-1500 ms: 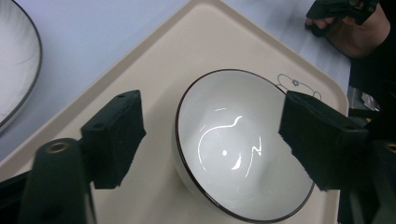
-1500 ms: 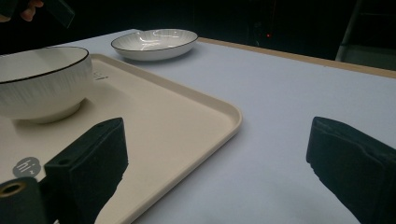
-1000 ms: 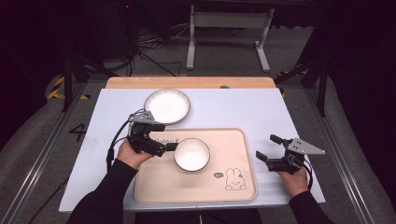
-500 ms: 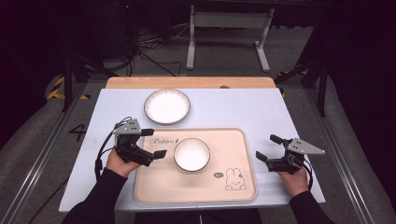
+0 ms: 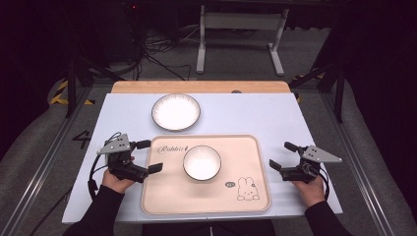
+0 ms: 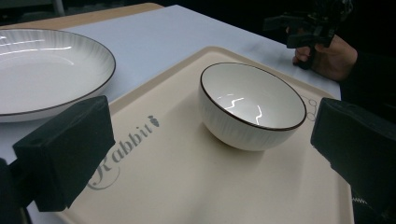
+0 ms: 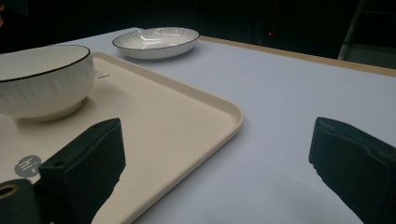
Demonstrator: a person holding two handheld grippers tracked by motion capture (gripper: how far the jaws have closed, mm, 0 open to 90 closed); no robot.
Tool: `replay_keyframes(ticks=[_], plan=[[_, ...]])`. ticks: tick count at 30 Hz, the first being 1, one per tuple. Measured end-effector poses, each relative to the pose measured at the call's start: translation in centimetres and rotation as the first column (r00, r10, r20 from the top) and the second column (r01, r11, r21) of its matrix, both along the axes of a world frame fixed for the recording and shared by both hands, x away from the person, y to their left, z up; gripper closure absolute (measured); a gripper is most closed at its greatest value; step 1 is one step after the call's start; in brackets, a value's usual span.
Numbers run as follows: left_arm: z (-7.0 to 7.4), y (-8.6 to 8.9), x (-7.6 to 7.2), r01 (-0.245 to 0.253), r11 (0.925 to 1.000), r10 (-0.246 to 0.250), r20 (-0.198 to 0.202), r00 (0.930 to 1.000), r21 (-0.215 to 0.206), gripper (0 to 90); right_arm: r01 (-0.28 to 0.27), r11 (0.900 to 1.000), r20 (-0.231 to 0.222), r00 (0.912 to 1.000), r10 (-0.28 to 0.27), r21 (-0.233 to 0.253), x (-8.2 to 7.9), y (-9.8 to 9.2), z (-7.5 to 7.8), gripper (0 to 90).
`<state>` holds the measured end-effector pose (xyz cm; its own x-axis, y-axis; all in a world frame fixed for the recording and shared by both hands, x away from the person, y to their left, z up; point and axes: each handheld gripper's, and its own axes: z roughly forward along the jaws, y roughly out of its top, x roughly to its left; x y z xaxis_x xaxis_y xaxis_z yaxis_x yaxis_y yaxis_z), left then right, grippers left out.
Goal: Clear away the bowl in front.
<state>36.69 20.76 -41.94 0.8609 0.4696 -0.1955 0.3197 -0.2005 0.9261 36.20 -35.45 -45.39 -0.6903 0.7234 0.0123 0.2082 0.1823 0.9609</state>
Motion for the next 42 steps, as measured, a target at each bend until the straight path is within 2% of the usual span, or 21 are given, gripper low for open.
replay_keyframes(ticks=[3,4,7,9,11,15,17,20,24,28,31,35,37,38,40,42], plan=[[-0.7,0.5,-0.2,-0.018,0.9998,0.018,0.006,0.9998,0.008,0.2,-0.003,1.0,0.002,1.0,0.003,-0.001,0.0,0.0,0.0,3.6],[-1.2,0.9,-0.5,-0.026,0.9995,0.026,0.011,0.9996,-0.016,0.2,-0.003,1.0,0.003,1.0,0.003,0.0,0.0,-0.1,0.0,3.1],[-1.5,1.3,-0.7,-0.025,0.9993,0.025,0.006,0.9997,-0.029,0.2,-0.003,1.0,0.002,1.0,0.003,-0.001,0.0,-0.1,0.0,2.3],[-1.9,1.6,-0.9,-0.041,0.998,0.041,0.01,0.9991,-0.049,0.2,-0.003,1.0,0.004,1.0,0.003,-0.001,0.0,0.0,0.0,2.2],[-2.3,1.9,-0.9,-0.042,0.9975,0.042,0.002,0.9991,-0.056,0.2,-0.006,1.0,0.005,1.0,0.006,-0.003,0.0,0.0,0.0,1.8],[-2.8,2.3,-0.8,-0.045,0.9973,0.045,0.009,0.9989,-0.059,0.2,-0.011,1.0,0.002,0.9999,0.011,-0.001,0.0,-0.1,0.0,0.9],[-3.1,2.3,-0.9,-0.057,0.9949,0.061,0.048,0.997,-0.084,0.2,-0.019,1.0,0.002,0.9998,0.019,0.006,0.0,-0.2,0.0,0.3],[-3.5,2.4,-0.9,-0.061,0.9933,0.065,0.035,0.9973,-0.098,0.2,-0.02,1.0,0.001,0.9998,0.02,0.014,0.0,-0.2,0.0,0.3],[-3.8,2.6,-0.9,-0.07,0.9905,0.076,0.043,0.9962,-0.118,0.2,-0.022,1.0,0.001,0.9998,0.022,0.021,0.0,-0.3,0.0,0.3],[-4.2,2.3,-0.9,-0.076,0.9925,0.077,0.008,0.997,-0.096,0.2,-0.026,0.999,0.003,0.9997,0.026,0.03,0.0,-0.4,0.0,0.3],[-4.2,2.2,-0.8,-0.082,0.9925,0.082,-0.001,0.9966,-0.091,0.2,-0.027,0.999,0.004,0.9996,0.027,0.031,0.0,-0.4,0.0,0.4],[-4.4,2.2,-0.8,-0.102,0.9895,0.098,-0.038,0.9944,-0.102,0.2,-0.027,0.999,0.006,0.9996,0.027,0.031,0.0,-0.4,0.0,0.4],[-4.5,2.0,-1.0,-0.131,0.9856,0.13,-0.014,0.9913,-0.106,0.3,-0.028,0.999,0.007,0.9996,0.027,0.031,0.0,-0.4,0.0,0.4],[-4.5,2.0,-1.0,-0.131,0.9856,0.13,-0.014,0.9913,-0.106,0.4,-0.028,0.999,0.007,0.9996,0.027,0.031,0.0,-0.4,0.0,0.4],[-4.5,2.0,-1.2,-0.157,0.9812,0.16,0.015,0.987,-0.112,0.4,-0.027,0.999,0.008,0.9996,0.026,0.029,0.0,-0.4,0.0,0.5],[-4.6,2.1,-1.2,-0.163,0.9791,0.166,0.016,0.9859,-0.122,0.3,-0.026,0.999,0.009,0.9996,0.026,0.027,0.0,-0.4,0.0,0.5]])
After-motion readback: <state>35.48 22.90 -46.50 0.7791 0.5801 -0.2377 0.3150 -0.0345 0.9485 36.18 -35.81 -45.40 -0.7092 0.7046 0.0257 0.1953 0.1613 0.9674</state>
